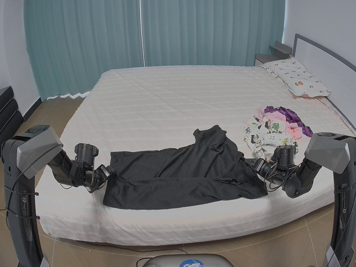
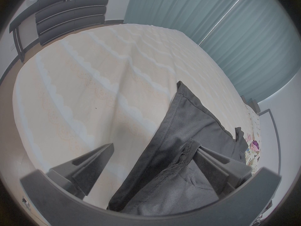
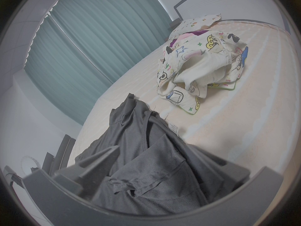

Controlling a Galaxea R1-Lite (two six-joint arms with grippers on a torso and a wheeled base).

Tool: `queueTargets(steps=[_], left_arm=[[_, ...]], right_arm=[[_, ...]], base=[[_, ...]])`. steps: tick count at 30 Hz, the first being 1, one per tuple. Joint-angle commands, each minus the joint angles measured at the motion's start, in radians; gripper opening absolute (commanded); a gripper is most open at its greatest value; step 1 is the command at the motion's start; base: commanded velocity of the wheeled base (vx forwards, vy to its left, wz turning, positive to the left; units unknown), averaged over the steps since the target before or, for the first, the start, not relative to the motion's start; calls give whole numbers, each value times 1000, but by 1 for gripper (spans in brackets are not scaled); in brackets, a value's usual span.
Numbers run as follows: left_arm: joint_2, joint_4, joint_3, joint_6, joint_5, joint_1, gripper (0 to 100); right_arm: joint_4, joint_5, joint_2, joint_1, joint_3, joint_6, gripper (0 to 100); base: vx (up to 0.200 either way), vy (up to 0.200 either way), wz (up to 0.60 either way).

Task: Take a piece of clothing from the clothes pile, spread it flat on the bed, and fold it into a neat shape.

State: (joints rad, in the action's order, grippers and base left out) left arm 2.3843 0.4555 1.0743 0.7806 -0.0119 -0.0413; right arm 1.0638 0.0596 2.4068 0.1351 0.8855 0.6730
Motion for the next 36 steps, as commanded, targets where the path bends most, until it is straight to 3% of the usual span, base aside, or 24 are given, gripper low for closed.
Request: queueTargets(steps=[1,5,10,19,36], left_arm=[[-14,5,-8,5,3,6,100],[-62,12,-51,9,21,8,100],[-62,11,-54,22,29,-5,100],[-56,3,-53,23,30,-20,100],[-77,48,-63,55,35,-15,100]], right_arm=[[1,3,-115,-8,-59,66,100],[11,11,-176,-6,-132,192,100],[99,54,-155,-14,-204,270,100],[159,80,-132,-17,-241,275,100],[159,80,-126,-11,-247,272,100]], base=[[0,0,0],[0,0,0],[0,0,0],[0,-200,0],[24,0,0]])
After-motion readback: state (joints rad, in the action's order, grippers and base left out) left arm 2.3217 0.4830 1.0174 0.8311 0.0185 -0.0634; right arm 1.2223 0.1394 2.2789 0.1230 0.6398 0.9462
